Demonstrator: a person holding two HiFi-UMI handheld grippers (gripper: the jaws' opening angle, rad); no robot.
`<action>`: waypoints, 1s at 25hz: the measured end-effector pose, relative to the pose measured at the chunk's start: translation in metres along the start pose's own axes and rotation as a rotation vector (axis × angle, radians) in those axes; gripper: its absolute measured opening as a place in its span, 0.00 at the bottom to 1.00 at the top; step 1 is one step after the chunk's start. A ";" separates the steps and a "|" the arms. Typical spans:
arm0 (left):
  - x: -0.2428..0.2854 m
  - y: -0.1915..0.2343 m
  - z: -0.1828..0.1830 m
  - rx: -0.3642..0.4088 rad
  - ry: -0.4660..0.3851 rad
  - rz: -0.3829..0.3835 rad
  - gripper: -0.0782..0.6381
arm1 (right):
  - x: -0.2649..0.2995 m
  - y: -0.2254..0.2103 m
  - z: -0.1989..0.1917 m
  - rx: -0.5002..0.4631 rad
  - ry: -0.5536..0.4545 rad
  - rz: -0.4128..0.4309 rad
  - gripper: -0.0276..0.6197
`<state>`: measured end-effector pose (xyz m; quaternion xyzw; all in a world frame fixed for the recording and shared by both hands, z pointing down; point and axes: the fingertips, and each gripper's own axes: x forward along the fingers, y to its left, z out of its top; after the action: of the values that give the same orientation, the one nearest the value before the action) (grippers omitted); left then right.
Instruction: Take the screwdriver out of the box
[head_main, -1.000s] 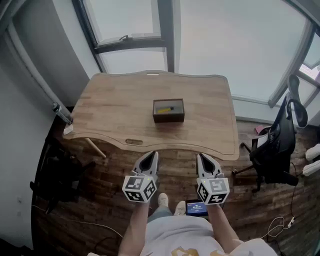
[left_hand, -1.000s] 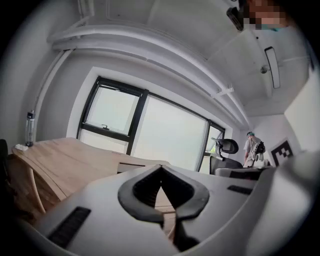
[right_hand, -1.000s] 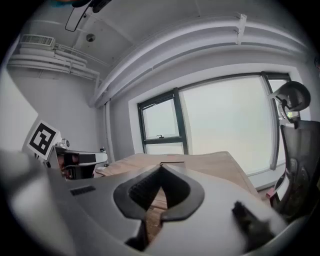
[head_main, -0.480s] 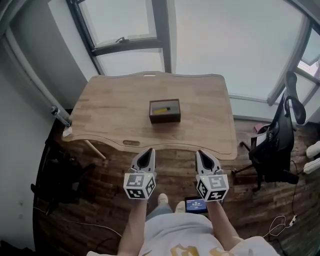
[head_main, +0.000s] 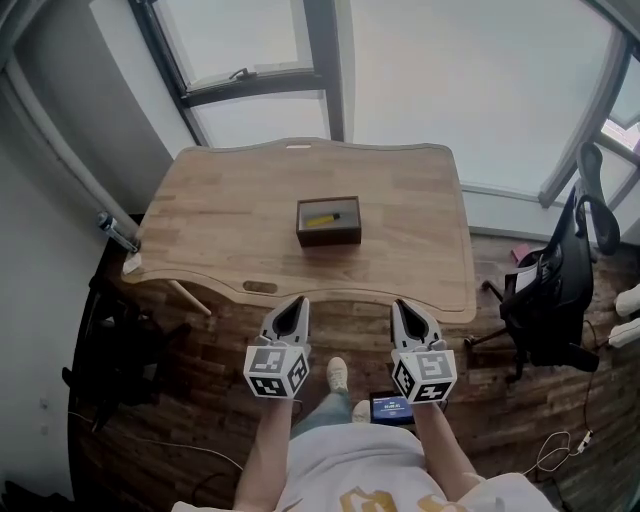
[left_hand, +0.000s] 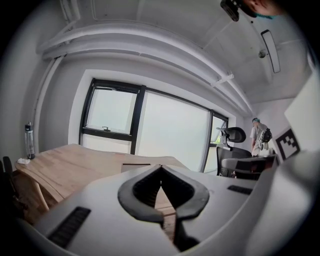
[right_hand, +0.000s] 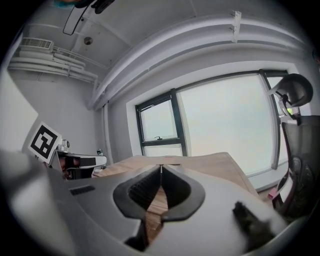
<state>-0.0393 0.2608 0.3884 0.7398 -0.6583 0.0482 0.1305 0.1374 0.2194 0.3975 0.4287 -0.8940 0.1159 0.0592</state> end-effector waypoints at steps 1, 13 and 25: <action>0.006 0.002 -0.001 0.009 0.007 0.005 0.13 | 0.004 -0.003 -0.001 -0.001 0.004 -0.003 0.09; 0.124 0.050 0.008 0.013 0.048 0.006 0.13 | 0.101 -0.057 0.009 -0.012 0.044 -0.052 0.09; 0.233 0.113 0.020 -0.017 0.104 -0.051 0.13 | 0.212 -0.082 0.026 -0.019 0.096 -0.100 0.09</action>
<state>-0.1231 0.0209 0.4403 0.7517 -0.6319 0.0777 0.1721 0.0689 0.0036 0.4288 0.4661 -0.8687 0.1248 0.1120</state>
